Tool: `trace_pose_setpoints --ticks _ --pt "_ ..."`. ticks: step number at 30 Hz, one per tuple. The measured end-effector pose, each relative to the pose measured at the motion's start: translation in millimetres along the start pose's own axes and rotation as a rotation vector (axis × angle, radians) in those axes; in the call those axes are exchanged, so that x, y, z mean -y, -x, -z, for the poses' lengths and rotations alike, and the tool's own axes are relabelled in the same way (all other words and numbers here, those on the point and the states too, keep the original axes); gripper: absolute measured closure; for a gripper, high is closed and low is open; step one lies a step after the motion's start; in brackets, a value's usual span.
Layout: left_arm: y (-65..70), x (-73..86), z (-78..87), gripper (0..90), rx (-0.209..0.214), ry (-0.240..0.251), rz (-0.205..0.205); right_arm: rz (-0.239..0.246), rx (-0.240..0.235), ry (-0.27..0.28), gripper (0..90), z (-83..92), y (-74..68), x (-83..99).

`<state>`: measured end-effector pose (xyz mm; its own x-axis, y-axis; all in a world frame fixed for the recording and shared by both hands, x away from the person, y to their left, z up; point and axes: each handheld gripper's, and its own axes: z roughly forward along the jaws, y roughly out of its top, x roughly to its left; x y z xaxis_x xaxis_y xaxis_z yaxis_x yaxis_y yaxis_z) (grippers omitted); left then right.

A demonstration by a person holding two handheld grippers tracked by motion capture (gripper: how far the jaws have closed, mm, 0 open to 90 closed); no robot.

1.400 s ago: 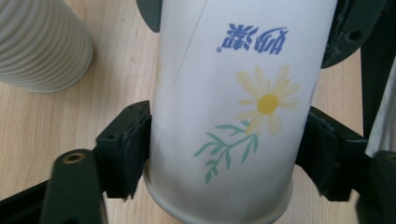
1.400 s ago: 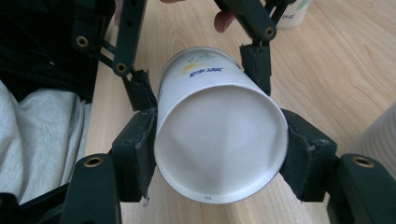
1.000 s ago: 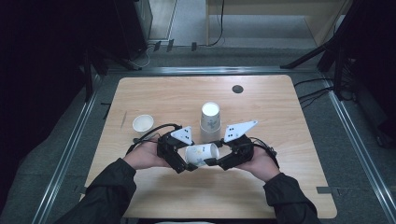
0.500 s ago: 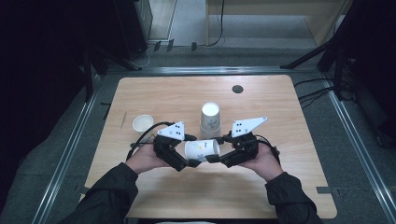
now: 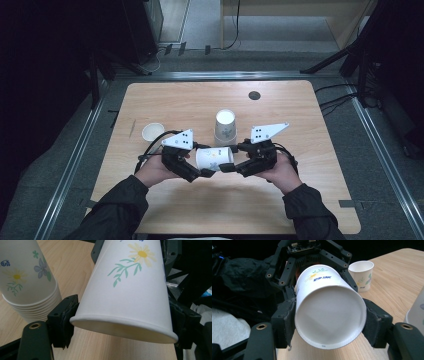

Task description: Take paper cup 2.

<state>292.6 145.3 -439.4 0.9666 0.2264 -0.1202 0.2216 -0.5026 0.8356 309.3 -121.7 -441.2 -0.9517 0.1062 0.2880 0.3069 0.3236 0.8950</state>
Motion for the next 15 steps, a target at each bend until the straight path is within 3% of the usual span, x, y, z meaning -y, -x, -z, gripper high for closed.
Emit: trace_pose_setpoints --ticks 4,6,10,15 --pt "-0.1 -0.5 -0.4 22.7 -0.002 -0.029 -0.012 0.017 0.0 -0.017 32.1 -0.7 -0.3 0.9" --pt "-1.0 -0.6 1.0 22.8 -0.016 -0.044 -0.016 0.028 0.012 -0.041 25.7 -2.4 -0.6 1.5" --pt "-6.3 -2.5 8.8 23.0 -0.025 -0.069 -0.012 0.047 0.056 -0.082 23.8 -3.2 -0.9 2.6" --pt "-12.2 -5.5 11.2 23.0 -0.011 -0.16 -0.011 0.089 0.109 -0.132 25.3 -5.6 -2.6 5.2"
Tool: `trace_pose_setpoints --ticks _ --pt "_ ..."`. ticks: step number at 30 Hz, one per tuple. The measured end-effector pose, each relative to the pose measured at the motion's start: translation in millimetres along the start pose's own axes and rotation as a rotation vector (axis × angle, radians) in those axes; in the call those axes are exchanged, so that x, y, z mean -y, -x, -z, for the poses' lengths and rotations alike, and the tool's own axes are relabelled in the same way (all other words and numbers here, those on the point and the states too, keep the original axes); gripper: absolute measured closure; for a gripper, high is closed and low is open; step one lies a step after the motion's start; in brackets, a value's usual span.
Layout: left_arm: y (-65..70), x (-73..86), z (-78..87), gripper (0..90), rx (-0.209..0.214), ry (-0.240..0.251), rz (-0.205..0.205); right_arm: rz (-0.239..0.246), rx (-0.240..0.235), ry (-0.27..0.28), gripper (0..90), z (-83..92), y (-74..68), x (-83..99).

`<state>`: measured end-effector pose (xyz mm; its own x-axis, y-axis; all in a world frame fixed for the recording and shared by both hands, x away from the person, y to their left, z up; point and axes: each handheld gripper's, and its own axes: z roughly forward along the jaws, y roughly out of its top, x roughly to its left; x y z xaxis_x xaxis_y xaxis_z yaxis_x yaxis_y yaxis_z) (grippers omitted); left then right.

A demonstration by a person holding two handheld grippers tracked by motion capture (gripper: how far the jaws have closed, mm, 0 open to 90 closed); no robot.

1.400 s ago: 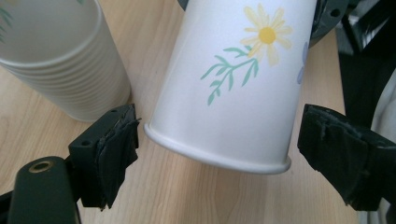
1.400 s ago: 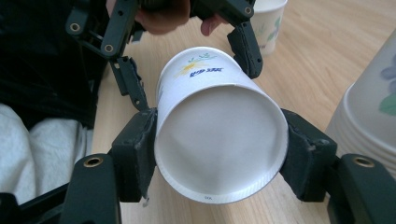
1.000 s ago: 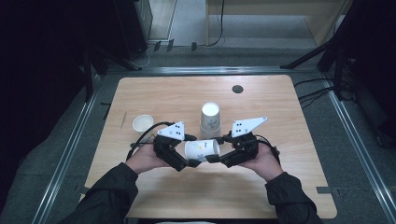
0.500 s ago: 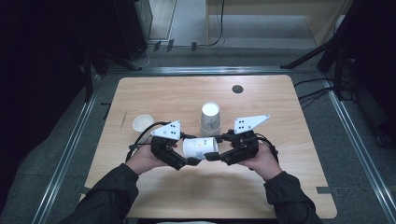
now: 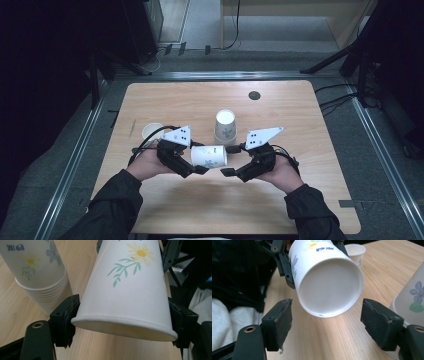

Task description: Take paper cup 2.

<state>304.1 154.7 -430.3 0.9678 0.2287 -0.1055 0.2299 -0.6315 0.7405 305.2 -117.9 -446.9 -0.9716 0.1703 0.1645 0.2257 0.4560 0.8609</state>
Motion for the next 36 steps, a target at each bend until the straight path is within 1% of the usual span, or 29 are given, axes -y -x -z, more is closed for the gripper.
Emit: trace_pose_setpoints --ticks 1,2,3,5,6,9,10,11,13,18,21,23,25,31,33,36 --pt "-0.8 -0.4 -1.2 23.0 0.005 -0.026 0.007 0.007 0.009 -0.012 25.3 -1.1 0.0 0.3" --pt "-1.6 -0.8 -2.3 23.0 -0.001 -0.049 0.003 0.014 0.015 -0.018 25.3 -2.1 -0.1 0.9" --pt "-2.4 -1.3 -3.9 22.9 0.004 -0.072 0.007 0.017 0.014 -0.026 25.3 -3.6 0.0 1.4" --pt "-2.0 -1.9 -7.6 22.9 -0.001 -0.098 0.003 0.03 0.018 -0.041 25.3 -6.4 0.2 2.4" --pt "-2.2 -2.4 -9.5 22.9 0.007 -0.116 0.007 0.032 0.018 -0.051 25.3 -8.0 -0.3 3.0" --pt "0.0 -4.1 -16.1 22.9 -0.005 -0.177 -0.018 0.042 0.021 -0.075 25.6 -12.9 -1.4 4.5" --pt "0.9 -4.3 -18.3 22.9 -0.008 -0.188 -0.025 0.043 0.017 -0.083 27.4 -13.8 -2.0 4.9" --pt "1.3 -4.9 -19.7 22.8 -0.005 -0.204 -0.03 0.058 0.015 -0.086 28.3 -15.0 -2.3 5.4" --pt "2.3 -5.4 -22.9 22.8 0.001 -0.228 -0.037 0.063 0.008 -0.101 28.3 -18.1 -3.5 6.2" --pt "7.3 -4.7 -31.0 22.8 -0.012 -0.294 -0.088 0.074 -0.012 -0.141 28.3 -27.3 -4.4 9.0" --pt "9.5 -4.7 -34.9 22.7 -0.013 -0.321 -0.107 0.084 -0.023 -0.169 28.3 -34.2 -6.1 10.7" --pt "10.3 -5.0 -37.5 22.3 -0.005 -0.339 -0.095 0.096 -0.023 -0.18 28.3 -38.5 -7.1 11.2" --pt "10.5 -5.5 -38.4 22.2 0.005 -0.35 -0.095 0.099 -0.029 -0.191 28.8 -41.4 -7.8 12.1" --pt "13.4 -5.4 -41.0 22.3 0.014 -0.359 -0.112 0.102 -0.042 -0.214 32.5 -43.4 -9.0 13.6" --pt "13.4 -5.1 -41.2 22.1 0.013 -0.354 -0.11 0.11 -0.043 -0.215 33.1 -43.5 -8.9 13.8" --pt "13.0 -4.7 -40.9 22.1 0.016 -0.344 -0.102 0.108 -0.041 -0.211 33.6 -42.7 -8.6 13.7"
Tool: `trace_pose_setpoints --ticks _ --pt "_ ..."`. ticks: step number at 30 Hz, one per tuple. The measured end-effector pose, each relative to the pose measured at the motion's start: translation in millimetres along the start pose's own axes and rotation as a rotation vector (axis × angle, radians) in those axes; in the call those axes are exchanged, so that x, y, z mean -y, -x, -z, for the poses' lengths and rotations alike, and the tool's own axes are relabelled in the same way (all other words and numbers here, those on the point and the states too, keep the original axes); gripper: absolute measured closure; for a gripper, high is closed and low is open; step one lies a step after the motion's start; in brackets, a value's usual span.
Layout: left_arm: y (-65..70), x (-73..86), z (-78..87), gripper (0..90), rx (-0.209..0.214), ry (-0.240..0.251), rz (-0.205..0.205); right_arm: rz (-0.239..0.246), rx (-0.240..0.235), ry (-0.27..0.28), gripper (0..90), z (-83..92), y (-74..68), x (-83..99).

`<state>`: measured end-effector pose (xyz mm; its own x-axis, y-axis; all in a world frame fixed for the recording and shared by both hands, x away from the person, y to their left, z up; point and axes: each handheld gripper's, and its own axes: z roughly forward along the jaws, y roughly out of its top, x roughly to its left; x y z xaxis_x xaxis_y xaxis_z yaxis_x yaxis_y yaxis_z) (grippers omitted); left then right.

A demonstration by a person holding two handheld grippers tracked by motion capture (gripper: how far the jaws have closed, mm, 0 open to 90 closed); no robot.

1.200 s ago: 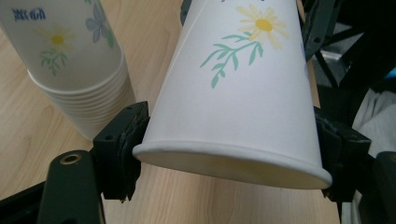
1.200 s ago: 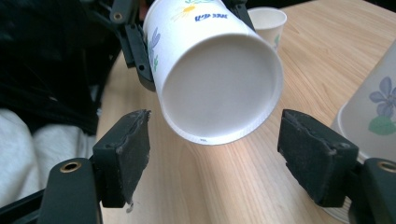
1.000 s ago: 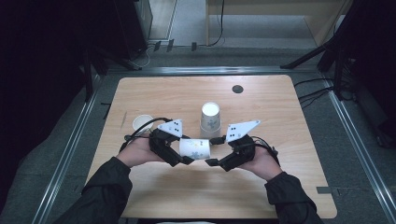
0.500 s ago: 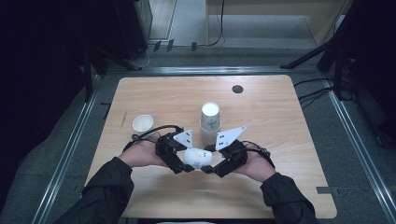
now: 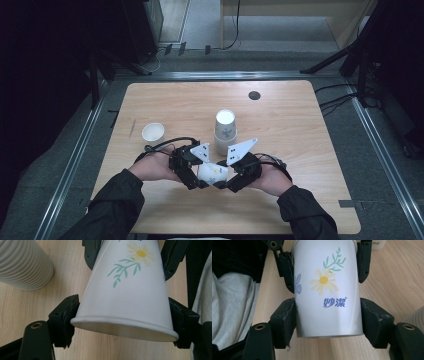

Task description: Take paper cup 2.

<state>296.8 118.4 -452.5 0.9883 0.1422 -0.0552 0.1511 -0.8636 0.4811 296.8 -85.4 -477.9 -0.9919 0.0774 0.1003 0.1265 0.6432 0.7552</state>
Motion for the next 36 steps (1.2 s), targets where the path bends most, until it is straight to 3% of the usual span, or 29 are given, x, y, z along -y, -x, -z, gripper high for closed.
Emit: trace_pose_setpoints --ticks 5,8,19,27,36 --pt "0.0 0.8 -0.1 21.6 0.0 0.008 -0.01 0.005 0.002 -0.006 34.2 0.0 -0.8 -0.4" --pt "-1.4 1.5 4.1 12.7 -0.011 0.062 0.008 0.002 0.003 0.003 34.2 2.2 -0.1 -0.5" --pt "-7.5 9.7 19.4 12.4 -0.038 0.202 0.069 -0.05 0.02 0.109 34.1 25.1 5.3 -0.9" --pt "-8.9 15.2 23.5 13.0 0.021 0.324 0.143 -0.065 0.02 0.198 34.1 40.9 6.7 -1.8" --pt "-7.0 15.7 25.1 14.2 0.058 0.426 0.203 -0.074 -0.004 0.221 33.9 43.7 5.5 -1.1"
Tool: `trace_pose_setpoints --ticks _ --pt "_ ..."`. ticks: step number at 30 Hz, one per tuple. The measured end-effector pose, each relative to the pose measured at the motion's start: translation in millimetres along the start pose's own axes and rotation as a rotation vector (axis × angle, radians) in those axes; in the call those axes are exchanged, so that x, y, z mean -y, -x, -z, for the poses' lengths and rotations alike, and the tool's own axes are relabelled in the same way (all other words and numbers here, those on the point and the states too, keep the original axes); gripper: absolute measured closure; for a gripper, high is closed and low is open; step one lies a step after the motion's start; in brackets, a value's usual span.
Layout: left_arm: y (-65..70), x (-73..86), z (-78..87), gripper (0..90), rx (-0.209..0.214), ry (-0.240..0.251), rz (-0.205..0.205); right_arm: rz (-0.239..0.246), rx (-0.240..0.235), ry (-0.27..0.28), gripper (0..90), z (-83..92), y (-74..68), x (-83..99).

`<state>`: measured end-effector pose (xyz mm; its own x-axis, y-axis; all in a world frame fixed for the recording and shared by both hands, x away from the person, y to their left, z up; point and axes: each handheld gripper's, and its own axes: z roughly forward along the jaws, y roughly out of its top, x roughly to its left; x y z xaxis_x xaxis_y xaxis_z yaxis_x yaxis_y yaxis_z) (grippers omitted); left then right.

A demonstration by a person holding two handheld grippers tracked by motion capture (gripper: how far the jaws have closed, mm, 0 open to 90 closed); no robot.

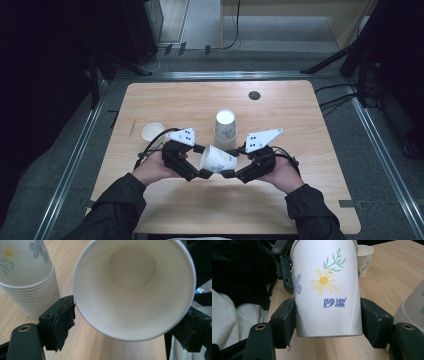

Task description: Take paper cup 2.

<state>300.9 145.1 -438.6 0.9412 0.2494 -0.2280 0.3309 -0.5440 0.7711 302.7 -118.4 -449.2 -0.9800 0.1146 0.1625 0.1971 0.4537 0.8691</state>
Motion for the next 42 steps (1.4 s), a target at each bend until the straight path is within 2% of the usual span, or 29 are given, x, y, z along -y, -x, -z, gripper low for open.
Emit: trace_pose_setpoints --ticks 5,12,14,15,17,21,23,29,33,38,42 --pt "0.5 -0.7 2.3 18.0 0.024 0.032 0.003 -0.018 -0.018 0.0 33.7 -3.7 0.6 0.8" --pt "3.7 -0.3 4.3 22.6 0.001 0.013 -0.042 -0.019 -0.024 -0.021 33.9 -7.5 0.2 1.7" --pt "4.3 -0.5 4.8 23.0 -0.005 0.013 -0.043 -0.016 -0.018 -0.024 32.1 -8.1 0.2 1.6" --pt "4.4 -0.7 4.9 23.3 -0.009 0.007 -0.047 -0.024 -0.022 -0.026 28.5 -8.7 0.4 1.8" --pt "4.9 -2.9 5.4 23.4 -0.028 -0.018 -0.062 -0.031 -0.027 -0.035 25.8 -10.2 1.0 2.5" --pt "4.8 -6.3 6.2 23.3 -0.062 -0.074 -0.083 -0.024 0.012 -0.071 24.8 -13.5 2.5 4.8" --pt "4.4 -7.1 4.2 23.3 -0.076 -0.132 -0.103 -0.018 0.027 -0.086 24.9 -15.9 2.9 6.0" --pt "7.4 -8.8 -4.2 23.3 -0.096 -0.236 -0.124 -0.014 0.015 -0.128 25.2 -26.7 3.4 9.8" --pt "11.2 -9.9 -10.6 23.3 -0.102 -0.281 -0.152 0.016 0.024 -0.157 26.4 -34.5 1.3 10.9" --pt "16.3 -10.6 -17.6 23.2 -0.119 -0.334 -0.193 0.019 0.008 -0.192 27.3 -41.3 0.9 13.2" --pt "18.8 -9.9 -20.6 23.2 -0.129 -0.357 -0.2 0.016 -0.002 -0.208 27.5 -47.1 -0.2 16.2"
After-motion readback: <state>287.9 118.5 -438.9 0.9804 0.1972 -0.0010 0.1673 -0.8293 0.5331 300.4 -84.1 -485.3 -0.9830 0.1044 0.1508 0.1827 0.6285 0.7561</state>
